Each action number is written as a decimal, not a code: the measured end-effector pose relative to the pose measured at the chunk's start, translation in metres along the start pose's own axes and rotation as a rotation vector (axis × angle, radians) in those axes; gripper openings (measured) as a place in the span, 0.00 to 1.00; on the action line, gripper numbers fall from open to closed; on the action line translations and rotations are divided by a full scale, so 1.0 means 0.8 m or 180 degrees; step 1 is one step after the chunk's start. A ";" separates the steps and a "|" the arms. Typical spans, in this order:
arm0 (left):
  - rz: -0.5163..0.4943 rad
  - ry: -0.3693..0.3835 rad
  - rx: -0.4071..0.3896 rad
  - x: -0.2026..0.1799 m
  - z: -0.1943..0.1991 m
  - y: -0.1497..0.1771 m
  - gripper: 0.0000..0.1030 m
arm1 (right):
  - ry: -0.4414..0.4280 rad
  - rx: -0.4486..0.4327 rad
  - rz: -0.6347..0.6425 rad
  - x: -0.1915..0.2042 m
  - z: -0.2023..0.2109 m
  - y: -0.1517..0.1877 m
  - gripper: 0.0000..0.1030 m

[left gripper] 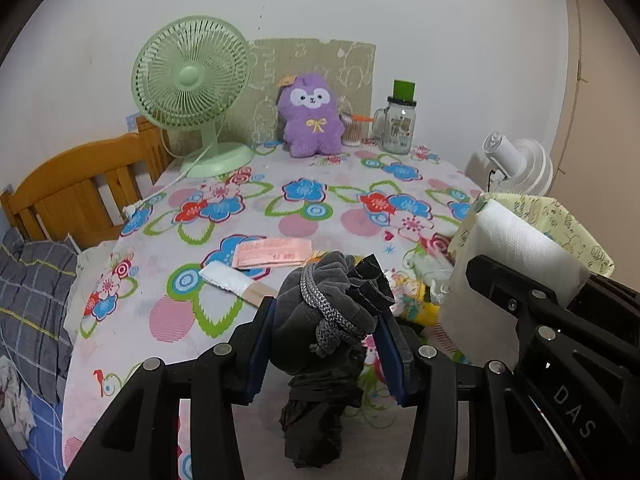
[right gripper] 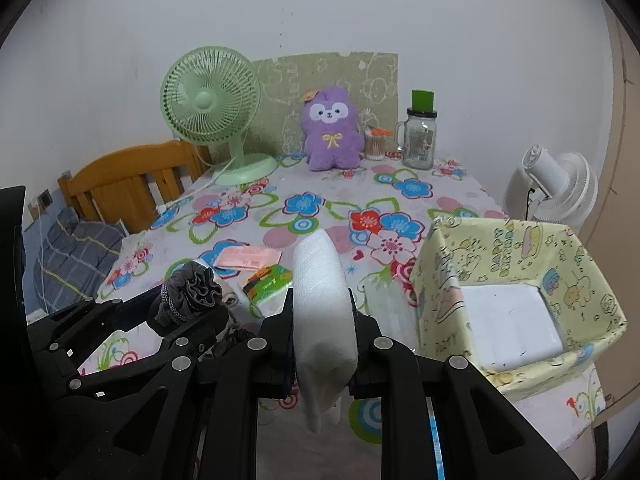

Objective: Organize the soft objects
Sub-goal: 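Close the right tool on the white pad while the left tool grasps the grey knit item, then carry the white pad and grey knit item with both tools over the gift box, then open both tools to drop the pad and knit item into the box, then withdraw both tools from the box back over the table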

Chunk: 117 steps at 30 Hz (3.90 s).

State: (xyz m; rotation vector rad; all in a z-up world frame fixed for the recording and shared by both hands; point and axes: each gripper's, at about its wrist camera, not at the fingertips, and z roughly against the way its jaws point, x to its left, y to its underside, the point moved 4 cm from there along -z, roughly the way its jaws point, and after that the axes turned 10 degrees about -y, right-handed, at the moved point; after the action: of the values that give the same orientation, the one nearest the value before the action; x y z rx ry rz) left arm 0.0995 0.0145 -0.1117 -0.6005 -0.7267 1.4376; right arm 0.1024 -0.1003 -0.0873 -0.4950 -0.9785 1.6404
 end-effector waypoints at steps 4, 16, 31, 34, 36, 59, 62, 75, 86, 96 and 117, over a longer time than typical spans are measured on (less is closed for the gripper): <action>0.0001 0.0002 -0.0067 -0.006 0.012 -0.006 0.47 | 0.0015 -0.0062 0.0007 -0.004 0.014 -0.006 0.21; 0.0008 0.0004 -0.0223 -0.027 0.040 -0.028 0.47 | 0.0054 -0.0169 0.0025 -0.023 0.043 -0.029 0.21; -0.0094 0.0181 -0.0341 -0.079 0.054 -0.064 0.47 | 0.0271 -0.0298 -0.0074 -0.077 0.074 -0.054 0.21; -0.0130 0.0222 -0.0355 -0.094 0.054 -0.070 0.47 | 0.0312 -0.0315 -0.0113 -0.092 0.079 -0.056 0.21; -0.0157 0.0251 -0.0362 -0.103 0.053 -0.073 0.47 | 0.0349 -0.0315 -0.0145 -0.102 0.081 -0.057 0.21; -0.0462 0.0672 -0.0202 -0.216 0.009 -0.089 0.48 | 0.0756 -0.0246 -0.0443 -0.219 0.078 -0.043 0.21; -0.0500 0.0729 -0.0158 -0.231 0.000 -0.088 0.49 | 0.0784 -0.0220 -0.0457 -0.232 0.075 -0.041 0.21; -0.0614 0.0739 -0.0098 -0.268 -0.021 -0.083 0.97 | 0.0794 -0.0109 -0.0593 -0.266 0.057 -0.035 0.63; -0.0646 0.0751 -0.0112 -0.264 -0.012 -0.086 1.00 | 0.0887 -0.0231 -0.0522 -0.252 0.074 -0.039 0.92; -0.0623 0.0696 -0.0201 -0.244 0.011 -0.082 1.00 | 0.0902 -0.0350 -0.0446 -0.222 0.092 -0.040 0.94; -0.0528 0.0502 -0.0444 -0.171 0.058 -0.069 1.00 | 0.0731 -0.0501 -0.0293 -0.135 0.107 -0.039 0.95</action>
State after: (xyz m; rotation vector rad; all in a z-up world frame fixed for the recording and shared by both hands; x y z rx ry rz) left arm 0.1018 -0.1281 -0.0510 -0.7354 -0.7378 1.1796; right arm 0.0901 -0.2295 -0.0311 -0.7178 -0.9472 1.3964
